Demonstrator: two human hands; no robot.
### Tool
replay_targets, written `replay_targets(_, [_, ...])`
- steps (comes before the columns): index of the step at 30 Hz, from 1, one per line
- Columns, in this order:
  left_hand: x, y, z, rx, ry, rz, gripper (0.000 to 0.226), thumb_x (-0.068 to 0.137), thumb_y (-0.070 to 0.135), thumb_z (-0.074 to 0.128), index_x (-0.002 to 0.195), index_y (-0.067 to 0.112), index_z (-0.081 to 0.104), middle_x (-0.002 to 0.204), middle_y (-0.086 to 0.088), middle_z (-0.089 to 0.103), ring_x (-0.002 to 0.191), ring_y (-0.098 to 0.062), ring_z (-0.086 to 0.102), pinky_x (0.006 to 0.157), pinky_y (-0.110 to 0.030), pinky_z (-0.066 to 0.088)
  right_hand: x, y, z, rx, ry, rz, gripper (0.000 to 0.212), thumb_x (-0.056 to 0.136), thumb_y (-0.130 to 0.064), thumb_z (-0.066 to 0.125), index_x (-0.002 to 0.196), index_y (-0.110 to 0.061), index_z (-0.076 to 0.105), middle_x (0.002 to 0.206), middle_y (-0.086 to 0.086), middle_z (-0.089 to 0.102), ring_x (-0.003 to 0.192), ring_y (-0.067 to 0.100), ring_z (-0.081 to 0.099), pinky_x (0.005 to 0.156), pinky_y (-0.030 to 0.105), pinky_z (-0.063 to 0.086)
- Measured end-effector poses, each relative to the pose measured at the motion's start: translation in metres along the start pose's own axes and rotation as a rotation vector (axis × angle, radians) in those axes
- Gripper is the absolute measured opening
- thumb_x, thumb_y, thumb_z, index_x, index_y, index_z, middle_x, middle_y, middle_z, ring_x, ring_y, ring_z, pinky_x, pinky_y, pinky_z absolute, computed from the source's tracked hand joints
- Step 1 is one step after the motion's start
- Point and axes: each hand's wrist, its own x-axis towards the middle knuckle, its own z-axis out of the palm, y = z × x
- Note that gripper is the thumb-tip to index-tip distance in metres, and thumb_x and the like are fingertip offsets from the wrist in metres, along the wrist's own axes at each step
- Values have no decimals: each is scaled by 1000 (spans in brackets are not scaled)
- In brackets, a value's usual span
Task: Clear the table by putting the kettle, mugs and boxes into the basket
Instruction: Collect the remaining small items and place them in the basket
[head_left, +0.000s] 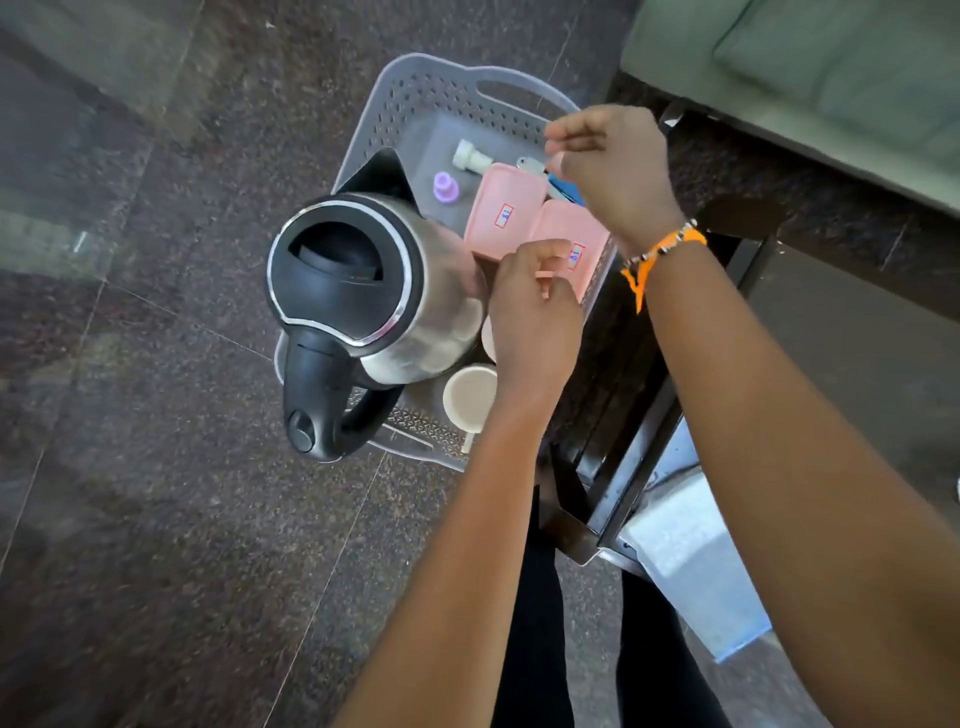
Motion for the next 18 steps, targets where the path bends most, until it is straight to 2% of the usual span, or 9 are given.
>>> replay_targets(3, [-19, -1, 12, -24, -56, -4, 25, 87, -5, 46, 99, 7, 64, 104, -13, 65, 88, -17, 60, 82, -21, 47, -38, 18, -31, 124, 56, 64, 31, 78, 9, 56, 105, 0, 67, 93, 12, 68, 82, 10, 63, 88, 25, 54])
replay_targets(6, [-44, -11, 25, -30, -135, -19, 23, 90, -3, 45, 96, 7, 65, 95, -10, 66, 73, -4, 58, 71, -9, 46, -88, 53, -62, 188, 66, 152, 30, 82, 9, 55, 105, -4, 67, 91, 10, 68, 80, 10, 65, 84, 20, 54])
replay_targets(8, [-63, -24, 35, 24, -195, -41, 22, 91, -1, 46, 97, 8, 65, 91, -4, 65, 71, 0, 57, 69, -8, 47, -122, 85, -81, 184, 82, 236, 27, 83, 7, 55, 104, -6, 67, 91, 11, 68, 83, 15, 66, 85, 23, 53])
replay_targets(10, [-81, -40, 46, 97, -269, -92, 22, 92, 2, 46, 98, 9, 66, 93, -2, 64, 75, -4, 59, 75, -15, 48, -154, 120, -96, 127, 94, 308, 25, 83, 6, 56, 102, -5, 67, 89, 13, 68, 76, 10, 65, 81, 19, 51])
replay_targets(12, [-96, -57, 58, 205, -391, -160, 22, 92, 4, 46, 100, 11, 66, 94, -3, 64, 82, -13, 60, 81, -25, 47, -184, 155, -106, -21, 98, 361, 24, 81, 5, 56, 100, -3, 68, 89, 14, 69, 70, 4, 63, 74, 6, 45])
replay_targets(13, [-104, -67, 64, 295, -482, -197, 23, 92, 6, 46, 103, 12, 65, 98, -4, 65, 88, -17, 61, 85, -28, 46, -198, 173, -110, -108, 97, 389, 24, 81, 3, 57, 100, -3, 69, 93, 15, 70, 77, 10, 65, 76, 7, 44])
replay_targets(15, [-115, -88, 74, 504, -679, -260, 25, 93, 13, 44, 109, 16, 64, 111, -5, 66, 103, -21, 61, 92, -32, 44, -222, 209, -112, -235, 49, 440, 27, 80, 1, 61, 107, -3, 66, 110, 19, 66, 100, 28, 63, 93, 25, 44])
replay_targets(16, [-121, -97, 78, 586, -754, -288, 26, 93, 15, 43, 110, 18, 63, 116, -5, 65, 106, -21, 60, 95, -33, 44, -233, 225, -111, -312, 4, 463, 34, 81, -2, 63, 114, -2, 61, 119, 20, 61, 110, 33, 57, 100, 33, 40])
replay_targets(18, [-132, -110, 87, 665, -812, -330, 26, 92, 16, 43, 108, 20, 62, 118, -3, 65, 106, -21, 60, 96, -35, 45, -252, 254, -108, -475, -65, 537, 52, 80, -11, 65, 129, -6, 47, 132, 19, 48, 121, 38, 45, 104, 42, 33])
